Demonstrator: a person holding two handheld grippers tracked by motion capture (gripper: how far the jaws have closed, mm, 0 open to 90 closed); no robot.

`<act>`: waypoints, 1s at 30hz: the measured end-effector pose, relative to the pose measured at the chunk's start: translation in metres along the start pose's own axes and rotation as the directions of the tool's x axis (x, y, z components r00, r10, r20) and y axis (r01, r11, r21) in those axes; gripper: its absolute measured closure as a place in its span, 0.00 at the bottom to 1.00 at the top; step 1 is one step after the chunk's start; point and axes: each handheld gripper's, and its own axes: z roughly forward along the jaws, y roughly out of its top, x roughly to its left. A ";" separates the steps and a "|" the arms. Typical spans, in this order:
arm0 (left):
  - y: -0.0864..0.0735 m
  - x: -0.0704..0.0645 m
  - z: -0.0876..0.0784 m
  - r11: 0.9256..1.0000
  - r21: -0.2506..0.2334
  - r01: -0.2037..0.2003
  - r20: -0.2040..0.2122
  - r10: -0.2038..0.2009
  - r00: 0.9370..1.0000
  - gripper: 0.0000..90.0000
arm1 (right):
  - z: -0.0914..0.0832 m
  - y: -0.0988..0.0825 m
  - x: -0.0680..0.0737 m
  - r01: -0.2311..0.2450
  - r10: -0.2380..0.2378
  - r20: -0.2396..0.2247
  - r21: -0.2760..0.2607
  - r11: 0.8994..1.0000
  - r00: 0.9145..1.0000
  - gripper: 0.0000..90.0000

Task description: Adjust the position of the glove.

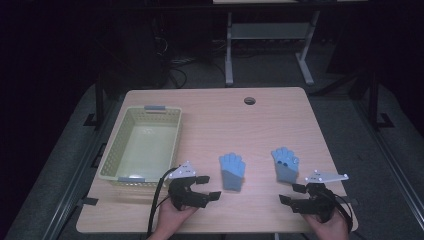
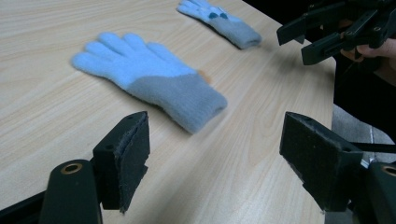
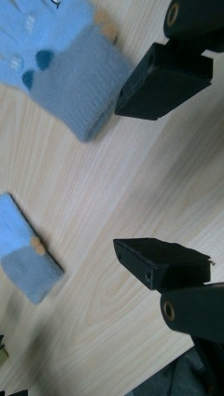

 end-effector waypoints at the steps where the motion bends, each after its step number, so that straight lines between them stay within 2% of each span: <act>1: 0.000 -0.001 0.000 1.000 0.000 -0.002 -0.001 0.002 1.000 0.27 | 0.000 0.000 0.000 0.010 -0.010 -0.001 -0.003 1.000 1.000 0.32; 15: -0.001 0.000 -0.002 1.000 -0.001 -0.003 -0.006 0.003 1.000 0.26 | 0.001 0.007 0.003 0.039 -0.039 -0.008 -0.020 0.999 0.999 0.32; 20: 0.000 -0.001 -0.005 1.000 -0.023 -0.005 -0.016 0.005 1.000 0.26 | 0.005 0.016 0.002 0.043 -0.043 -0.045 0.007 0.999 0.998 0.31; 30: -0.004 -0.001 -0.007 0.999 -0.028 0.022 -0.015 -0.023 1.000 0.27 | 0.004 0.035 0.002 0.094 -0.093 -0.033 0.022 0.995 0.995 0.32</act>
